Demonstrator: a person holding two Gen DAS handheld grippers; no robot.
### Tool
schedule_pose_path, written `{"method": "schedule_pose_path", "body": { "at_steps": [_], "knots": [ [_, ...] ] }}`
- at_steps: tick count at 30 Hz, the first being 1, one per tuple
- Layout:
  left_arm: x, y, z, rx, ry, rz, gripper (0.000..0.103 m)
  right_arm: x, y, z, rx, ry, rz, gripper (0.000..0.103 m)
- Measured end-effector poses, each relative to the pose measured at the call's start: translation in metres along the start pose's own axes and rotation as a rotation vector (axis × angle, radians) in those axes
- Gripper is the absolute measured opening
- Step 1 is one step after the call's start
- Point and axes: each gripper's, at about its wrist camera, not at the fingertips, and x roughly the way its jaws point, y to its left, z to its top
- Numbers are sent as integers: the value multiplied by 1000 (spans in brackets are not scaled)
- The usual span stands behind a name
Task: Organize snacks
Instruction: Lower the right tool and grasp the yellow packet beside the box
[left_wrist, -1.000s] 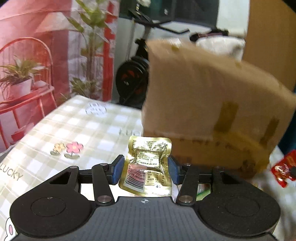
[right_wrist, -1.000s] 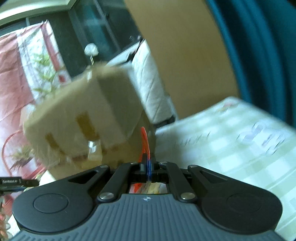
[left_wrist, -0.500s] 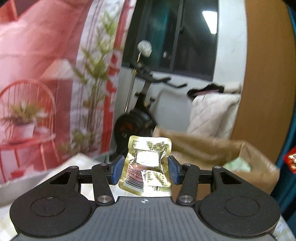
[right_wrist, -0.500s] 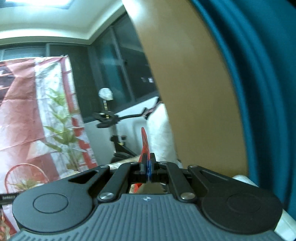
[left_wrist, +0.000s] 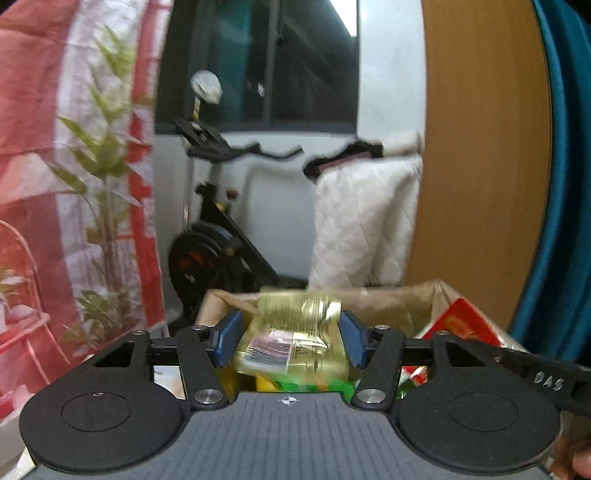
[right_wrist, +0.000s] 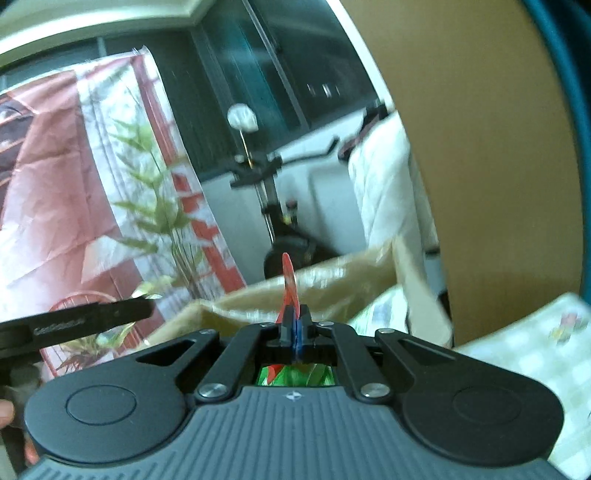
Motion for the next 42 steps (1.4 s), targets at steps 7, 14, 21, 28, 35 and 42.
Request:
{"method": "schedule_pose_path", "body": {
  "at_steps": [7, 14, 21, 28, 35, 42],
  "knots": [
    [1, 14, -17, 23, 57, -13, 77, -16, -6, -4, -18, 13, -18, 26],
    [-39, 52, -22, -1, 45, -27, 77, -68, -24, -12, -29, -50, -25, 26],
    [-79, 79, -43, -82, 58, -12, 77, -103, -39, -34, -43, -31, -44, 26],
    [-83, 102, -96, -169, 150, 39, 75, -95, -62, -82, -55, 104, -137, 26],
    [-79, 105, -127, -163, 202, 64, 72, -62, -76, -141, -110, 324, -240, 30],
    [-70, 102, -146, -144, 264, 47, 66, -47, -72, -164, -172, 383, -247, 49]
  ]
}}
